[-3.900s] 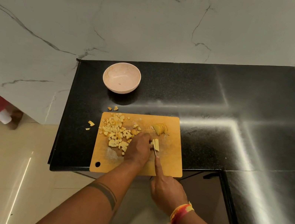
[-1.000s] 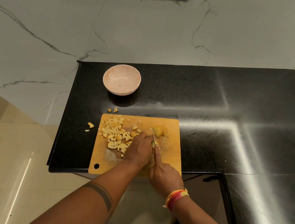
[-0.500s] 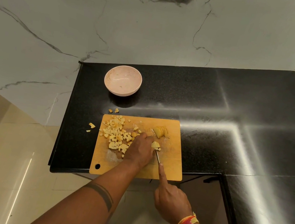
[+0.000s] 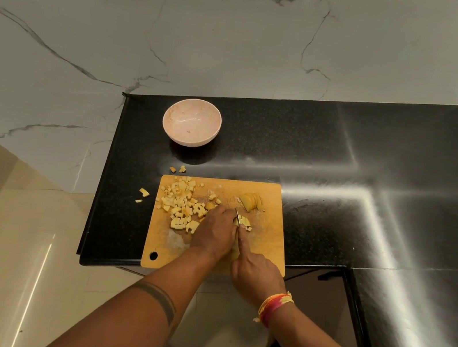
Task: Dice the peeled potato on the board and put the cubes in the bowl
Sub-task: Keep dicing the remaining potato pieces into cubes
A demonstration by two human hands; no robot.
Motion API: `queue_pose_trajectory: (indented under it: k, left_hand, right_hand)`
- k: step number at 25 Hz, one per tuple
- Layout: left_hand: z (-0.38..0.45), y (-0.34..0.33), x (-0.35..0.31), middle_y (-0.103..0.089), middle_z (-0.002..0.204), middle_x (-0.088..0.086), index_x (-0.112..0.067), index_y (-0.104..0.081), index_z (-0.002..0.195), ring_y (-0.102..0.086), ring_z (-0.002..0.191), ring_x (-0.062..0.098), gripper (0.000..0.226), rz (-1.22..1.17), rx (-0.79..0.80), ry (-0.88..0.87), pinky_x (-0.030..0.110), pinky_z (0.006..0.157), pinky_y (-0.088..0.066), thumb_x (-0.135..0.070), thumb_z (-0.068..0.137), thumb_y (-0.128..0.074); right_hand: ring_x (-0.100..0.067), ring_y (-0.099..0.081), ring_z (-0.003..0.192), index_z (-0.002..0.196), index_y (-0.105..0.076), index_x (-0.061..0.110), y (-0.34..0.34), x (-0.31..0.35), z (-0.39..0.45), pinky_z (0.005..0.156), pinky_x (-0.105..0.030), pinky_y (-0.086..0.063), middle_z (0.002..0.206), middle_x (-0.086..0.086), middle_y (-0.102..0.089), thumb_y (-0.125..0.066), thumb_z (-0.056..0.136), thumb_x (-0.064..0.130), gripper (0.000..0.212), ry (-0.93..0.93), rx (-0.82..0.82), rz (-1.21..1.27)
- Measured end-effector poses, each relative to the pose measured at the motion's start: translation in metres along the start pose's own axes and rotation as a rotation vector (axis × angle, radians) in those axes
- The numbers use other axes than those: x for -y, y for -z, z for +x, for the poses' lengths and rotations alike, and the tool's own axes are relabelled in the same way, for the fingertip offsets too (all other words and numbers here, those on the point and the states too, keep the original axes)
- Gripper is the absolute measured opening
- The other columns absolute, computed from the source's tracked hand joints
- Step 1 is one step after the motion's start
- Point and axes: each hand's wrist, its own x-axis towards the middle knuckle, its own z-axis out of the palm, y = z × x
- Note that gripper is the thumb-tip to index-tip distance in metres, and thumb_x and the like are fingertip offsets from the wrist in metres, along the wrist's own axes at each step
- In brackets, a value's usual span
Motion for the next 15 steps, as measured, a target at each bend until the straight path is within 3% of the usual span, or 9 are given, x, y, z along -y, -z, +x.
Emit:
queue_pose_trajectory:
  k: [4, 9, 15]
  left_hand:
    - [0.002, 0.000, -0.001, -0.059, 0.120, 0.004, -0.018, -0.065, 0.121, -0.055, 0.112, 0.025, 0.024, -0.010, 0.005, 0.020, 0.039, 0.090, -0.051, -0.028, 0.102, -0.054]
    - [0.004, 0.000, 0.002, -0.060, 0.119, 0.002, -0.020, -0.065, 0.123, -0.056, 0.112, 0.024, 0.025, -0.018, 0.014, 0.020, 0.038, 0.089, -0.051, -0.029, 0.100, -0.061]
    - [-0.001, 0.000, 0.006, -0.059, 0.121, 0.003, -0.020, -0.060, 0.127, -0.055, 0.113, 0.024, 0.028, 0.000, -0.008, -0.032, 0.038, 0.090, -0.050, -0.024, 0.100, -0.059]
  right_hand:
    - [-0.023, -0.051, 0.059, 0.159, 0.019, 0.032, -0.007, -0.008, -0.012, 0.057, -0.035, -0.041, 0.076, -0.003, -0.056, -0.035, 0.102, 0.032, 0.079, 0.018, 0.002, -0.014]
    - [-0.020, -0.059, 0.058, 0.154, 0.028, 0.036, -0.020, -0.028, -0.040, 0.060, -0.040, -0.056, 0.074, -0.001, -0.063, -0.035, 0.098, 0.030, 0.085, 0.036, 0.033, -0.012]
    - [-0.018, -0.057, 0.056, 0.156, 0.025, 0.037, -0.012, -0.037, -0.041, 0.056, -0.037, -0.048, 0.070, 0.004, -0.063, -0.035, 0.101, 0.030, 0.081, -0.056, -0.061, 0.100]
